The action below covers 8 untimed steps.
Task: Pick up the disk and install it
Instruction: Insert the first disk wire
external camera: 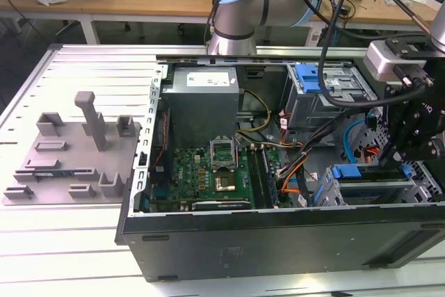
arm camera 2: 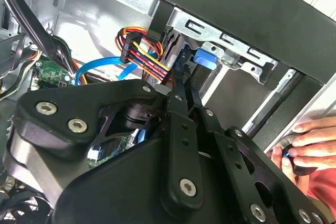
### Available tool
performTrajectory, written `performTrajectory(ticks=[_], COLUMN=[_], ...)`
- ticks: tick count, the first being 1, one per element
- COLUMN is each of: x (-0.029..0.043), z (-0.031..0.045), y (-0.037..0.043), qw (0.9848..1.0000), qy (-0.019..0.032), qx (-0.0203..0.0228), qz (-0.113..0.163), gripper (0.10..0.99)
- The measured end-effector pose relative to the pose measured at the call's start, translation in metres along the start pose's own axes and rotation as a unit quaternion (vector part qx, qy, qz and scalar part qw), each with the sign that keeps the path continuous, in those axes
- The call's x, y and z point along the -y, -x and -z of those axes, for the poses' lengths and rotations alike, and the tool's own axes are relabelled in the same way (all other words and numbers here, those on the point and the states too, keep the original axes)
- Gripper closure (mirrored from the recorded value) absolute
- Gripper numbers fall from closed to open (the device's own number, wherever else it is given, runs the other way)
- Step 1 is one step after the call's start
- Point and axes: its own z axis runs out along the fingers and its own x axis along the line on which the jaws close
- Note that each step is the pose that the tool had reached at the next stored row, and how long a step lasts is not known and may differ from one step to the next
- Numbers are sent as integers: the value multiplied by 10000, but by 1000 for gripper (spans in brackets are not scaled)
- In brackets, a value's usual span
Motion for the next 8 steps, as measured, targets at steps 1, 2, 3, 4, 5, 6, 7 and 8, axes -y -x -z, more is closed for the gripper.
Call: performTrajectory(ticks=[1, 2, 3, 4, 5, 6, 7, 8], x=[0, 0, 0, 0, -1, -1, -1, -1], z=[-3, -6, -7, -12, -15, -18, -22, -27], y=[0, 0, 0, 1, 1, 1, 1, 1], qw=[10000, 10000, 10000, 10000, 10000, 10000, 10000, 10000], qy=[0, 0, 0, 0, 0, 0, 0, 0], qx=[0, 0, 0, 1, 0, 0, 0, 0], qz=[0, 0, 0, 0, 0, 0, 0, 0], gripper=[918, 918, 918, 918, 918, 918, 918, 918])
